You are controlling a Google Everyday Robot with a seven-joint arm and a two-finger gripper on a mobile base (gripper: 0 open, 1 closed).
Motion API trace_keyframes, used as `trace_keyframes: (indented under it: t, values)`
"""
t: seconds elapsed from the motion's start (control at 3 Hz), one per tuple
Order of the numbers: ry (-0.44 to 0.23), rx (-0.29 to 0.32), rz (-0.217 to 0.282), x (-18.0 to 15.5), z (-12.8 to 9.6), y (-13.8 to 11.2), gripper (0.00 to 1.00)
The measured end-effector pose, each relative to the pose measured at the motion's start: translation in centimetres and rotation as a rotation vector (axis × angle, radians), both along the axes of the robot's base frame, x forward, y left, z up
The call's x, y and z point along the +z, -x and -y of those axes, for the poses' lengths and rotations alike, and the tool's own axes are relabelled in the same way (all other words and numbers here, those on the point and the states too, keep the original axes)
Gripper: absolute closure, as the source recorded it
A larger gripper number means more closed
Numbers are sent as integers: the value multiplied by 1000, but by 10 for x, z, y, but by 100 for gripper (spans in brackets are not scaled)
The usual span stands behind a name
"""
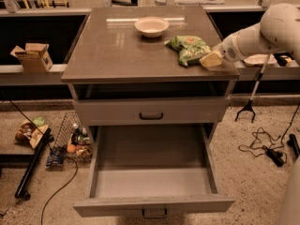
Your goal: Place green jalapeno chip bag into middle drawer
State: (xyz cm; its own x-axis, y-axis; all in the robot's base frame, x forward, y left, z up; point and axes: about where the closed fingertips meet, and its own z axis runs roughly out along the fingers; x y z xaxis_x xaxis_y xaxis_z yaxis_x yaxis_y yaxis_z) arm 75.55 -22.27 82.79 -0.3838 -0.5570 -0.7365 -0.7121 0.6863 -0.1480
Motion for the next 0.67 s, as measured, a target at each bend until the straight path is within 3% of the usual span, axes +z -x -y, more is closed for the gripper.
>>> trace_keyframes:
  t: [0.67]
  values:
    - [38, 53, 81, 38, -20, 22, 98]
